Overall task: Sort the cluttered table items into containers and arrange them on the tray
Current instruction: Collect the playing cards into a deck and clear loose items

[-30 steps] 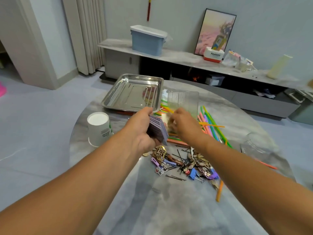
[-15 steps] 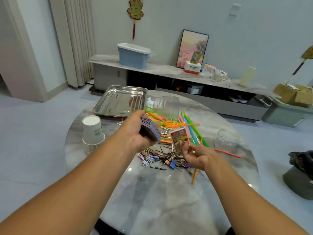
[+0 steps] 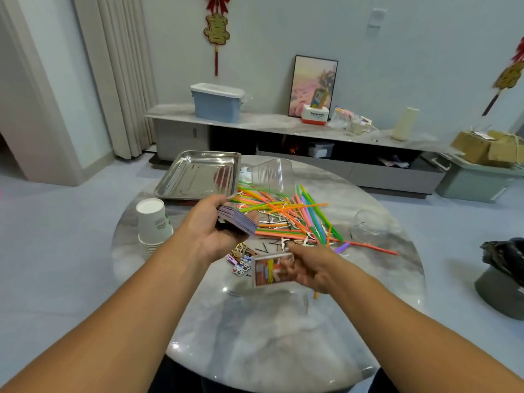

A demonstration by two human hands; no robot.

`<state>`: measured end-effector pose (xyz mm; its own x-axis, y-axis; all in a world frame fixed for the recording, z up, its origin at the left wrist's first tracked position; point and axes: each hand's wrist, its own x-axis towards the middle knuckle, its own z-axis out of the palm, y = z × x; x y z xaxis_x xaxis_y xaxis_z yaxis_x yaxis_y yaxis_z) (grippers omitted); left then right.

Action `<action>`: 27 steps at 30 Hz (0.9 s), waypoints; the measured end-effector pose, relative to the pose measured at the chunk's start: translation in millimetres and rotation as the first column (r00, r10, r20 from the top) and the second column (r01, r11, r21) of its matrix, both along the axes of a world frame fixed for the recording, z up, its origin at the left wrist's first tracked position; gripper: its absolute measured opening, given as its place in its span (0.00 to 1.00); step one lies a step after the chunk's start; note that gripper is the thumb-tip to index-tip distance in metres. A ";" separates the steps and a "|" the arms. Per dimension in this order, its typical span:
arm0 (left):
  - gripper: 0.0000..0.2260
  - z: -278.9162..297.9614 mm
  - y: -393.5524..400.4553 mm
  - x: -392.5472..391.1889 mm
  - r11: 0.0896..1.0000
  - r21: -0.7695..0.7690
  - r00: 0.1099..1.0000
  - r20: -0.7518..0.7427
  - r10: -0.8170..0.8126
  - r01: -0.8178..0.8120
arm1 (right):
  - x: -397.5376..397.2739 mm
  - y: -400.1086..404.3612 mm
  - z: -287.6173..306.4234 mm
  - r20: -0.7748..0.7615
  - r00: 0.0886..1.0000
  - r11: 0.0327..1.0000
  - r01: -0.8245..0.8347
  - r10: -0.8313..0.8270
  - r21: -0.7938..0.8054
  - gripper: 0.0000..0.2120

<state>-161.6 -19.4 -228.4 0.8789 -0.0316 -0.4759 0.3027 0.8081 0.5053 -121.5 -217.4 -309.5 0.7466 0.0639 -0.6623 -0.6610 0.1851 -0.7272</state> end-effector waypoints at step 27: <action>0.13 -70.5 -44.6 12.8 0.911 0.290 0.954 -0.025 -0.300 0.294 | -14.9 -13.6 12.2 0.170 0.942 0.955 -0.272 0.288 -0.115 0.12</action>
<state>-148.8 -63.9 -298.9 0.8596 -0.1573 -0.4862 0.4935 0.5024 0.7100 -136.4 -231.1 -297.3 0.8157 0.2351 -0.5285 -0.5307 -0.0590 -0.8455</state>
